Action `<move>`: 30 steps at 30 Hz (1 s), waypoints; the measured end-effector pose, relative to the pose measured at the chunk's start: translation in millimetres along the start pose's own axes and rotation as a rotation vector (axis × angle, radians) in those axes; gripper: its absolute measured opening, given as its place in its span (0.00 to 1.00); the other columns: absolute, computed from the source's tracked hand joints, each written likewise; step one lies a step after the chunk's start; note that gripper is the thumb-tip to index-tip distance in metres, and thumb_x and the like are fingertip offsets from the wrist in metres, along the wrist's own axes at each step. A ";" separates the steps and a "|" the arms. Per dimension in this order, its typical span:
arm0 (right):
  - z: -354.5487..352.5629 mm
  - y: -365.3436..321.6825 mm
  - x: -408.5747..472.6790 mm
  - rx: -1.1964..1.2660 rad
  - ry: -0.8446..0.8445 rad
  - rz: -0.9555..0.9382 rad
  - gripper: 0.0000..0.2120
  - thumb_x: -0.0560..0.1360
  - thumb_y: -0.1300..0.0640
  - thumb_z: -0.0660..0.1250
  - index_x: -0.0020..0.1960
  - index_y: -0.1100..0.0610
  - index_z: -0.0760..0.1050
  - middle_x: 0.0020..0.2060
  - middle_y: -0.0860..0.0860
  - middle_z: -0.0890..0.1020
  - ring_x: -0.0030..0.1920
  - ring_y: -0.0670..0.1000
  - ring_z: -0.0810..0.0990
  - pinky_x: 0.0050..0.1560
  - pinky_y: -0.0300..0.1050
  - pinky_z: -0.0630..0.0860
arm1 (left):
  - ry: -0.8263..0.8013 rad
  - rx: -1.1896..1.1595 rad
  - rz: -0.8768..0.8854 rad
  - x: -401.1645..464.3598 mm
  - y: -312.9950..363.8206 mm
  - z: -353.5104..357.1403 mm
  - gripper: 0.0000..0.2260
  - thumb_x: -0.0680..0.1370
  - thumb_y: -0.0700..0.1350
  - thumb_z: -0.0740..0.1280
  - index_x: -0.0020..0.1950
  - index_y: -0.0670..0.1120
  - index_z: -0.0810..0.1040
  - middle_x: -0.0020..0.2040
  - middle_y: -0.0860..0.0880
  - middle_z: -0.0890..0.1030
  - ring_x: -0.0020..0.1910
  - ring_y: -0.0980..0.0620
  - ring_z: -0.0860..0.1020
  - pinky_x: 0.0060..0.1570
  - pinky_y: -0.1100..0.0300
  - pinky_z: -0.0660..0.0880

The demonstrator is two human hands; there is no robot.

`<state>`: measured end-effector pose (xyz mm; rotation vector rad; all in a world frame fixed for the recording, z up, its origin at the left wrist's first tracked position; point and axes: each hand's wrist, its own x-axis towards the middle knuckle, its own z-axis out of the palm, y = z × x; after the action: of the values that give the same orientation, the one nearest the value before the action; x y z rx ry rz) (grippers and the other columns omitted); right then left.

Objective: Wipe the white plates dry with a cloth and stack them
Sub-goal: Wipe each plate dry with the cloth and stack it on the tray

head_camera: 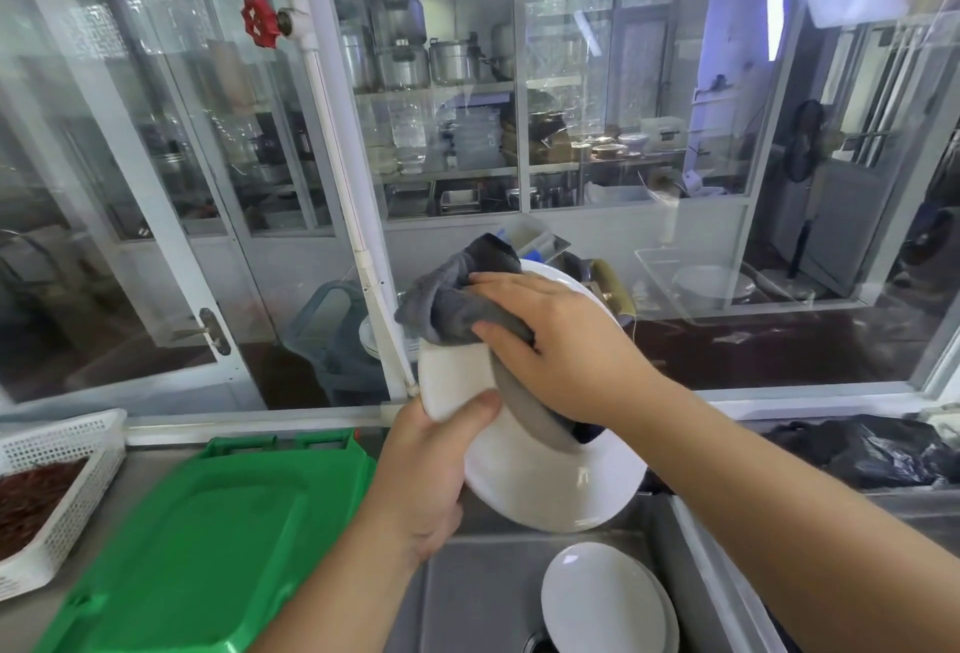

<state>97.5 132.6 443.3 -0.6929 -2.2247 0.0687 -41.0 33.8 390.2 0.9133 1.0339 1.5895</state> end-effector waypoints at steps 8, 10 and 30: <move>-14.5 38.8 20.3 0.114 0.100 0.627 0.16 0.84 0.47 0.62 0.49 0.58 0.78 0.36 0.47 0.80 0.37 0.48 0.76 0.34 0.39 0.67 | 0.122 -0.135 0.051 -2.6 13.0 -0.3 0.14 0.72 0.40 0.74 0.58 0.46 0.86 0.57 0.43 0.88 0.57 0.45 0.86 0.63 0.44 0.80; -14.3 44.1 12.7 0.198 0.127 0.716 0.17 0.84 0.48 0.62 0.46 0.60 0.78 0.37 0.53 0.81 0.38 0.53 0.77 0.35 0.44 0.70 | 0.145 -0.142 0.069 -2.0 14.9 1.2 0.14 0.77 0.37 0.71 0.62 0.46 0.83 0.58 0.45 0.88 0.58 0.46 0.86 0.64 0.44 0.79; 47.0 -47.9 -91.6 0.789 0.383 0.900 0.19 0.82 0.46 0.66 0.73 0.38 0.76 0.66 0.32 0.79 0.68 0.33 0.74 0.69 0.40 0.70 | 0.264 -0.200 0.274 17.3 14.7 -4.2 0.15 0.74 0.44 0.73 0.61 0.53 0.87 0.63 0.49 0.87 0.63 0.49 0.85 0.66 0.47 0.77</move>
<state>91.9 54.0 361.6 -1.0577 -1.2086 1.0876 -53.6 47.6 403.7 0.7454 0.9348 2.0462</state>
